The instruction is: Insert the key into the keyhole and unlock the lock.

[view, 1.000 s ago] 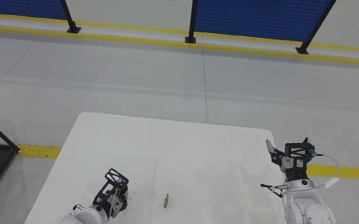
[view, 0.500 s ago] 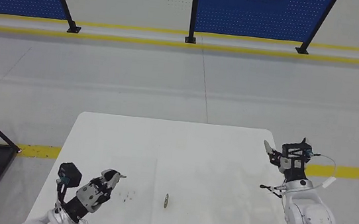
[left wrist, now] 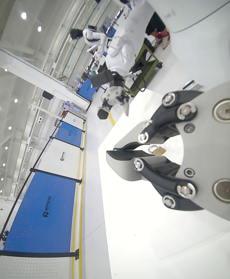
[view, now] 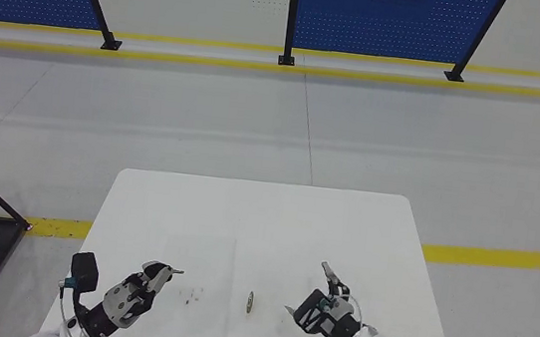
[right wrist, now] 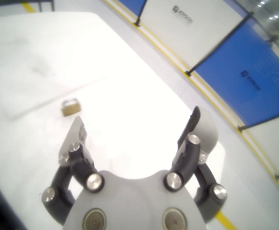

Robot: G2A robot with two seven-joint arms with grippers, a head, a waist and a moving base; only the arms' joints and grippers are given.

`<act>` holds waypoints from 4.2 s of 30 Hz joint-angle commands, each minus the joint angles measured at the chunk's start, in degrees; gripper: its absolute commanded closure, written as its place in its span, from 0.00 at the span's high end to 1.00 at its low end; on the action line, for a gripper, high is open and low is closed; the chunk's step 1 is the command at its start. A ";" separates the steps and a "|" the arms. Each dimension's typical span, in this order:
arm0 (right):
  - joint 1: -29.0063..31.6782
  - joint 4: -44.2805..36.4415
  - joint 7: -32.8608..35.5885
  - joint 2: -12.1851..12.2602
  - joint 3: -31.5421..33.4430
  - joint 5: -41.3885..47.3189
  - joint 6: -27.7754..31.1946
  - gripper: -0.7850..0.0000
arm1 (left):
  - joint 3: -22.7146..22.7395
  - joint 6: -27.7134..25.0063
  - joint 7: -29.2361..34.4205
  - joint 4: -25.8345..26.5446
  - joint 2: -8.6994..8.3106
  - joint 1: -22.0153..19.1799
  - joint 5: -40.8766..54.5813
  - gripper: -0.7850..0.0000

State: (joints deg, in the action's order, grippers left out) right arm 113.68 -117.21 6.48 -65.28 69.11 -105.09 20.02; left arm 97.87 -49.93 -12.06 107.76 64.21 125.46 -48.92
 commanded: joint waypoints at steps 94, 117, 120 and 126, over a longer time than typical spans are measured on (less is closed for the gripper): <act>-14.68 16.41 -22.49 -5.84 -15.13 43.99 7.02 0.00 | -5.98 -4.11 3.35 -1.22 0.11 -3.33 14.49 0.00; -17.37 20.99 -29.99 -6.28 -16.57 58.96 22.37 0.00 | -12.33 -6.86 9.40 -4.53 -0.26 -6.78 29.29 0.00; -17.55 21.46 -30.58 -6.59 -17.05 62.01 21.32 0.00 | -14.72 -4.70 9.80 -4.56 -0.06 -7.60 32.86 0.00; -18.29 23.08 -33.54 -7.62 -19.59 64.85 20.24 0.00 | -20.75 -8.07 8.60 -5.45 0.53 -9.29 41.31 0.00</act>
State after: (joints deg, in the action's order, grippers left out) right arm 95.62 -94.36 -26.55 -72.74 49.90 -40.57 40.41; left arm 78.22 -58.04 -3.34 102.22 64.66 116.50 -9.27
